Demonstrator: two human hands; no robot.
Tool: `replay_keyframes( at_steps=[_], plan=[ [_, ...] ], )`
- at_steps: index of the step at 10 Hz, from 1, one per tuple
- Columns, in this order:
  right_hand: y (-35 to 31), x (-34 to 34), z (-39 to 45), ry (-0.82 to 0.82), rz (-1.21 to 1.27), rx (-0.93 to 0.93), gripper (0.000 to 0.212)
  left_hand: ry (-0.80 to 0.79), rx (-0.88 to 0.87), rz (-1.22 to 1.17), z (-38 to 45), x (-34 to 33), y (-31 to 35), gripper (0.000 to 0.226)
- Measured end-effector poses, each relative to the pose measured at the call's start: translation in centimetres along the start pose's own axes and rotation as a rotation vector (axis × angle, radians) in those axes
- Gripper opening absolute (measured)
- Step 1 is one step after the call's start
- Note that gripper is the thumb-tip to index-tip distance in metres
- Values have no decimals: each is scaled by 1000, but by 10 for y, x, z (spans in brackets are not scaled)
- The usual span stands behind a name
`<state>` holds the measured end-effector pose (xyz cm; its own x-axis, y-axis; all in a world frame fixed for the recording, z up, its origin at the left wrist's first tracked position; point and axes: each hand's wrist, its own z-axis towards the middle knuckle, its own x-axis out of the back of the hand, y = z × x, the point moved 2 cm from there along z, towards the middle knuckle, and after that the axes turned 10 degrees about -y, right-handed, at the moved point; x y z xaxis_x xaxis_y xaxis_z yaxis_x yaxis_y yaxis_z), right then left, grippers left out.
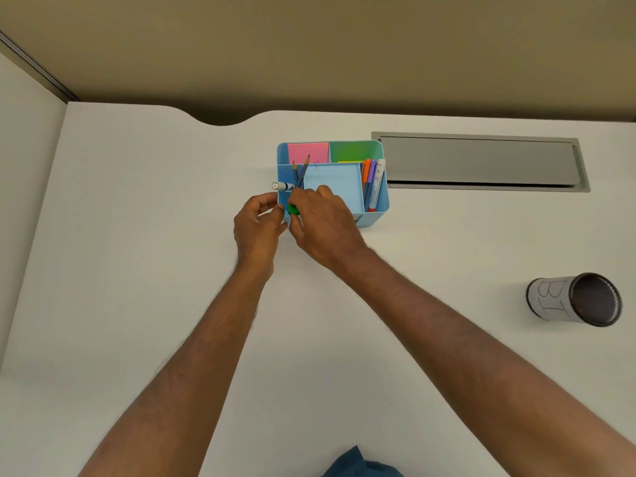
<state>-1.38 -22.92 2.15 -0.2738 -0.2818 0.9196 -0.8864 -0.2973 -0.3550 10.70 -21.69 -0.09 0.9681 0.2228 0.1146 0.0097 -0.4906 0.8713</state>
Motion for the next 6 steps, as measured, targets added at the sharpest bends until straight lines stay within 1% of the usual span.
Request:
replay_keyframes(
  at_steps=[2, 3, 4, 5, 6],
  plan=[
    [-3, -10, 1, -45, -100, 6, 22, -9, 2, 4, 1, 1, 0, 31],
    [-4, -11, 0, -43, -102, 0, 22, -7, 2, 7, 1, 1, 0, 31],
    [-3, -9, -1, -89, -72, -11, 28, -11, -8, 19, -1, 1, 2, 32],
    [-1, -3, -11, -89, -8, 13, 34, -14, -13, 12, -4, 1, 6, 31],
    [14, 6, -39, 16, 99, -22, 39, 35, -25, 108, -14, -3, 11, 31]
  ],
)
